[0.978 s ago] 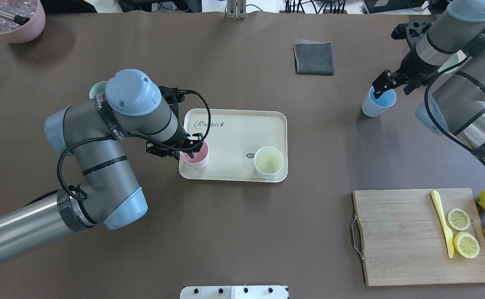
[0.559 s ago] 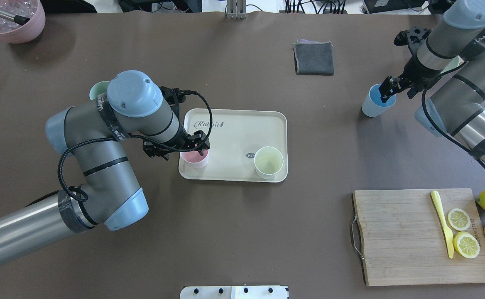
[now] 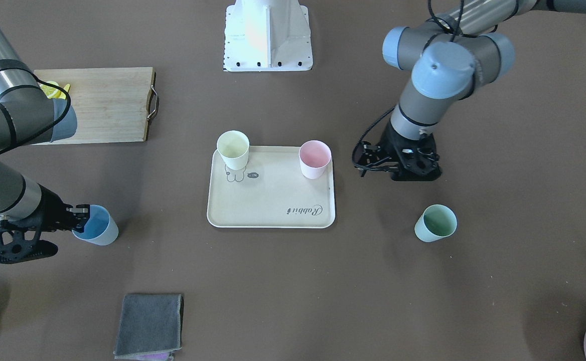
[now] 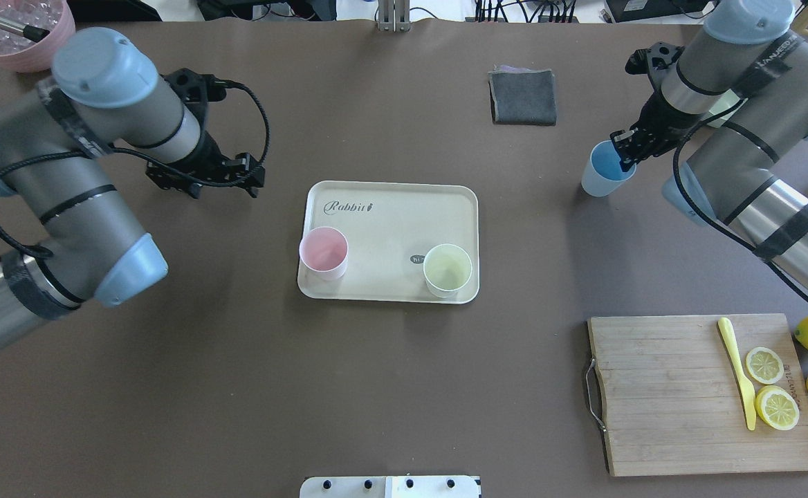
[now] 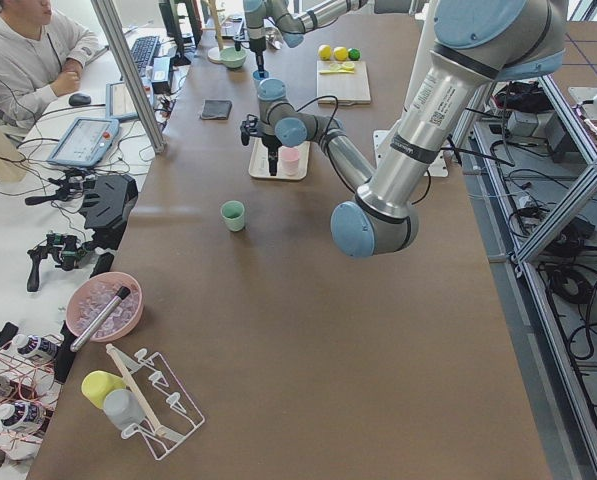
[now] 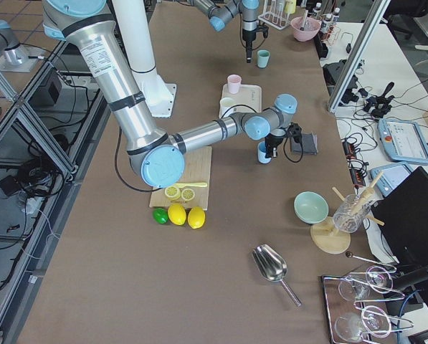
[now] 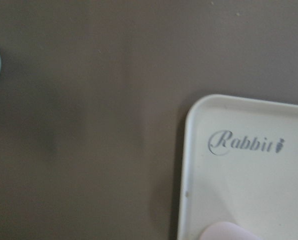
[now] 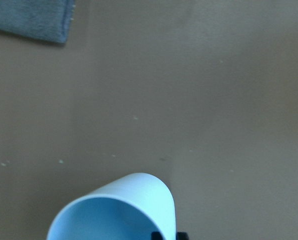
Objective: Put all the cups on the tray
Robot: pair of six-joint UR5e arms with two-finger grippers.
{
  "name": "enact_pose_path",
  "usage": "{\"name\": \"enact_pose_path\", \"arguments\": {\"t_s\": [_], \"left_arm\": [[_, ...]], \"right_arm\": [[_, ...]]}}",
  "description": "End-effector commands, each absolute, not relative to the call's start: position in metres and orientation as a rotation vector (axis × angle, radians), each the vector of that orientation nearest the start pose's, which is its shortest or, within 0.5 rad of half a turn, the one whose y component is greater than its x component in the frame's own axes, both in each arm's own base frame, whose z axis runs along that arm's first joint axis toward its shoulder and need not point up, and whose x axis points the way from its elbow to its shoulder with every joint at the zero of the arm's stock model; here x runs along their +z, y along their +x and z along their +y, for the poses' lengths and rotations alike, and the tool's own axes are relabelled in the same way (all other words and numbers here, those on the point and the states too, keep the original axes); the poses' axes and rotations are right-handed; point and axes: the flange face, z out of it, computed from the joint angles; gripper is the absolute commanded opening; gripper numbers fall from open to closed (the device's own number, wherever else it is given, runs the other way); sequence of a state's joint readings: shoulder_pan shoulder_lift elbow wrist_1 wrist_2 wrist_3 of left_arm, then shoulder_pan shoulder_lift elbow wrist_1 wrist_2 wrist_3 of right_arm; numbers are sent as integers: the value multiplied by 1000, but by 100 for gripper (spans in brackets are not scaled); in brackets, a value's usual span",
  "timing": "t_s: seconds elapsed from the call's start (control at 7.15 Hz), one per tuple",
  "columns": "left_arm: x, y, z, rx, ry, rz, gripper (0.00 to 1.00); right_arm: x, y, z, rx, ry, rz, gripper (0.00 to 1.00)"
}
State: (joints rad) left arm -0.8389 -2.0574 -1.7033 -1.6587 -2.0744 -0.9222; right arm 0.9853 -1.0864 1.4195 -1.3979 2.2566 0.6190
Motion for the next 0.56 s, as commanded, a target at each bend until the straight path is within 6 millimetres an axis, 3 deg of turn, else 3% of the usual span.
{"name": "enact_pose_path", "arguments": {"t_s": [0.0, 0.28, 0.42], "left_arm": [[380, 299, -582, 99, 143, 764, 98], [415, 305, -600, 96, 104, 727, 98], [425, 311, -607, 93, 106, 729, 96]], "right_arm": [[361, -382, -594, -100, -10, -895, 0], [291, -458, -563, -38, -36, -921, 0], [279, -477, -551, -27, -37, -926, 0]]}}
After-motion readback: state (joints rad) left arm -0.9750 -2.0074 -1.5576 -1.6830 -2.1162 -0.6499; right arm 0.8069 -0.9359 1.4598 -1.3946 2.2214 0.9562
